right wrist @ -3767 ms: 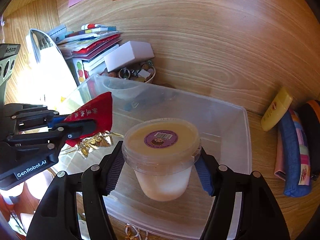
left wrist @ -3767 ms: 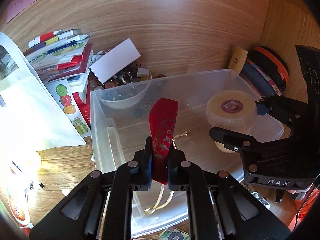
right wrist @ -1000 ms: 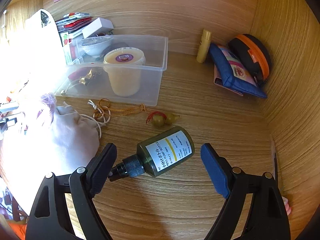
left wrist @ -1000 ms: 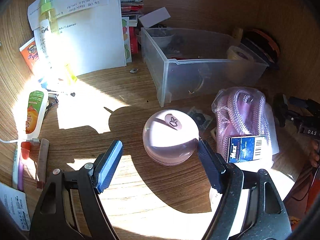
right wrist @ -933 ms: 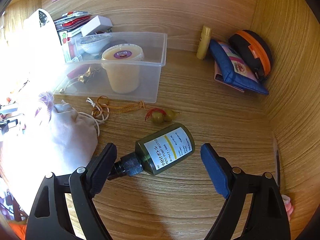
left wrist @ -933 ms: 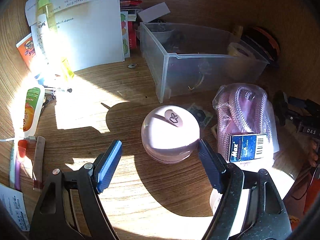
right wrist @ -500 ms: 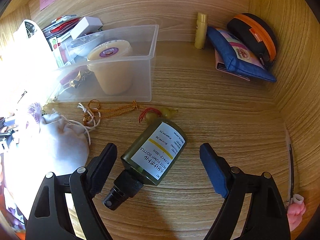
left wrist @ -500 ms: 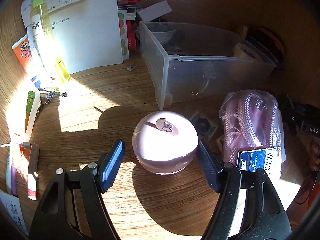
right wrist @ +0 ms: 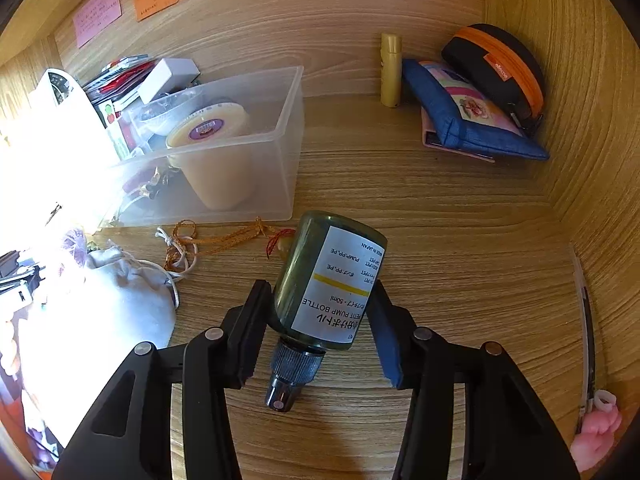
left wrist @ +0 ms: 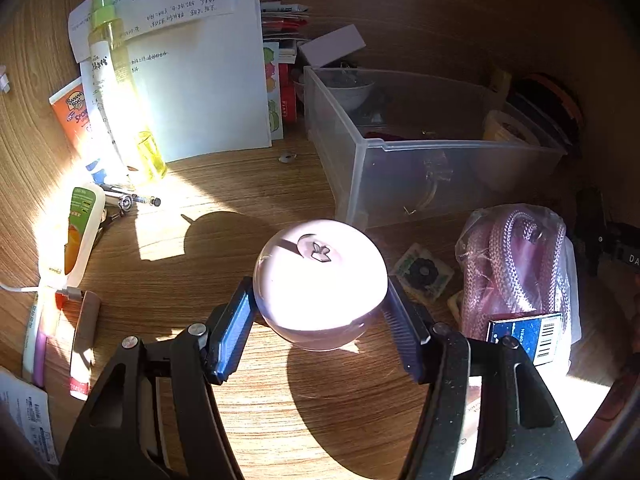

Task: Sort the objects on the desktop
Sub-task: 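Carry the compact into the clear box with the left tool while the right tool drops the bottle in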

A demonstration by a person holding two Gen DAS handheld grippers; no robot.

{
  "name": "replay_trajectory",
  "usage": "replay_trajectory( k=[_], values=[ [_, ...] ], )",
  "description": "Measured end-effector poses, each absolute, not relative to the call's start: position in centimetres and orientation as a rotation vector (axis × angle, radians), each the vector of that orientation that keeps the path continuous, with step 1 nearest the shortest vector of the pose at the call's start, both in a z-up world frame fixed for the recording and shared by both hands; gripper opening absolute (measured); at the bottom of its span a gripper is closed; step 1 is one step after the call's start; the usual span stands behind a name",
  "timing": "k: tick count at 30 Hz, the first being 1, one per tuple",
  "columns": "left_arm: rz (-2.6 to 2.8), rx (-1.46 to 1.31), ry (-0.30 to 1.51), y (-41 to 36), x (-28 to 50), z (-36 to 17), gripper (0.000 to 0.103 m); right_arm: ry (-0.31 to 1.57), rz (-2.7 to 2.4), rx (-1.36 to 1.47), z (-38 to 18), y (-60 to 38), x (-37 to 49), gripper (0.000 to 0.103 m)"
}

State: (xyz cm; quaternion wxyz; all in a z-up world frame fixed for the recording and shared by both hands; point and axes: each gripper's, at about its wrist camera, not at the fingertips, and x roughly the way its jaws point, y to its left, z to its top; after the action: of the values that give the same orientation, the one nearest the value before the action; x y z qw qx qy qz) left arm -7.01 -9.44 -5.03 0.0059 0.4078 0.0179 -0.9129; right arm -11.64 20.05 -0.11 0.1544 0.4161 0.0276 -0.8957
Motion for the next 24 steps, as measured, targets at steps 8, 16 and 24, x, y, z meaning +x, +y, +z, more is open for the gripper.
replay_trajectory(
  k=[8,16,24],
  values=[
    [-2.886,1.179,0.106,-9.9,-6.2,-2.8,0.062,0.111,-2.612,1.094,2.1,19.8,-10.7,0.044],
    [-2.972,1.059,0.109,-8.6,-6.3,1.0,0.062,0.138,-2.634,0.951,4.7,18.1,-10.0,0.044],
    [-3.011,1.012,0.078,-8.1,-8.7,3.6,0.062,0.17,-2.627,0.819,7.5,15.7,-10.9,0.044]
  ],
)
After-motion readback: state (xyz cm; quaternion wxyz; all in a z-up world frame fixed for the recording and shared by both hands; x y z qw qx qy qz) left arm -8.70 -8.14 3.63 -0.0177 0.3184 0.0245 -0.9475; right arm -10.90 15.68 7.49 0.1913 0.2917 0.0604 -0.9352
